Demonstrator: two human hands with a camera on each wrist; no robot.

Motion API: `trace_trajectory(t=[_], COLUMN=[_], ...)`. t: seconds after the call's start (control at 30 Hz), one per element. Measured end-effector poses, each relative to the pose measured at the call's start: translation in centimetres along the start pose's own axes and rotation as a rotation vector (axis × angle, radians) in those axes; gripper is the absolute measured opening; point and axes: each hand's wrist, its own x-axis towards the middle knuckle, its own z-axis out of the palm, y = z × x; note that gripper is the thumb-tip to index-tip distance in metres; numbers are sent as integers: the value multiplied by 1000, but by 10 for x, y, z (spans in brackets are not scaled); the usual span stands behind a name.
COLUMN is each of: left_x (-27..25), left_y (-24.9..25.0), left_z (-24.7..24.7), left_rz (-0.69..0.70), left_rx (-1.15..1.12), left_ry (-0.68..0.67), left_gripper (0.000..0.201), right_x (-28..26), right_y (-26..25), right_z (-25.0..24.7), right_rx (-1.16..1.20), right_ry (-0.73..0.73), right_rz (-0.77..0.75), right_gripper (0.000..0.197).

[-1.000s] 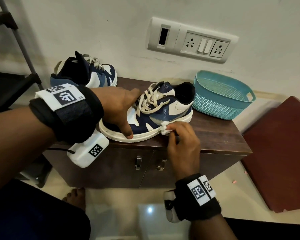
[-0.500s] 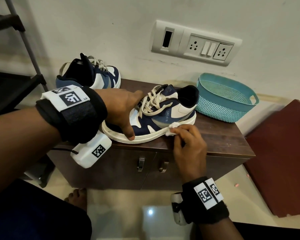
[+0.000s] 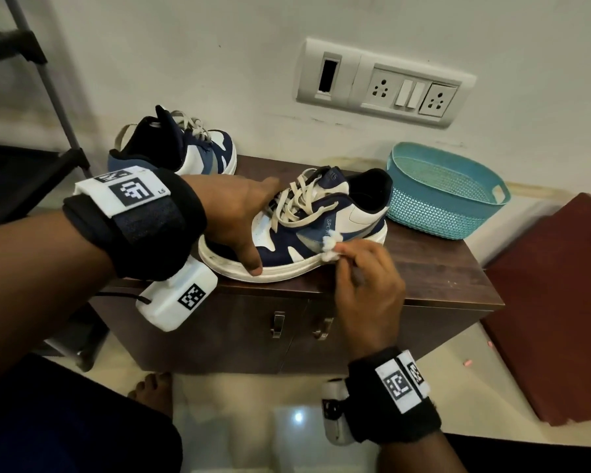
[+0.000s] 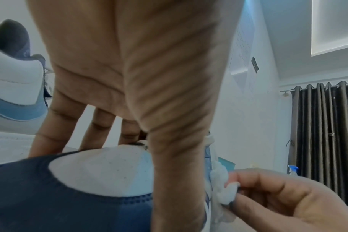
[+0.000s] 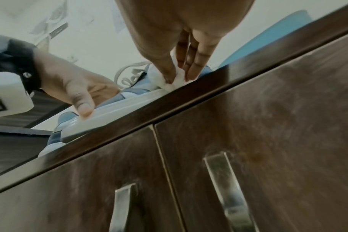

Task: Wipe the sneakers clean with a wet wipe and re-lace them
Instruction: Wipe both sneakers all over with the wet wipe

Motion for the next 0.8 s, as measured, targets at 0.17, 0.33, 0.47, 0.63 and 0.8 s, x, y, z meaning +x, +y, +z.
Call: trace_trajectory(t=[0.17,0.33,0.47,0.63,0.8], left_x=[1,0,0,0,-2], left_y=[0,1,1,3,2], left_z=[-1,0,0,1,-1], left_rz=[0,-1,8,-8,-3], left_rx=[-15,-26,-21,-7,-15], left_ry=[-2,1,8,2,-3], left_gripper=[111,110,110,106,103], right_x=[-12,-1,-12,-14,-7], right_y=[-25,-18,-33,-18,-34], right_z=[18,12,20,10,17], right_rx=[2,8,-12,-20,-36], right_ry=[-157,-88,-206,-212,-195], right_rz=[-131,-126,-222,-171,-194], right_gripper=[21,17,20,21,13])
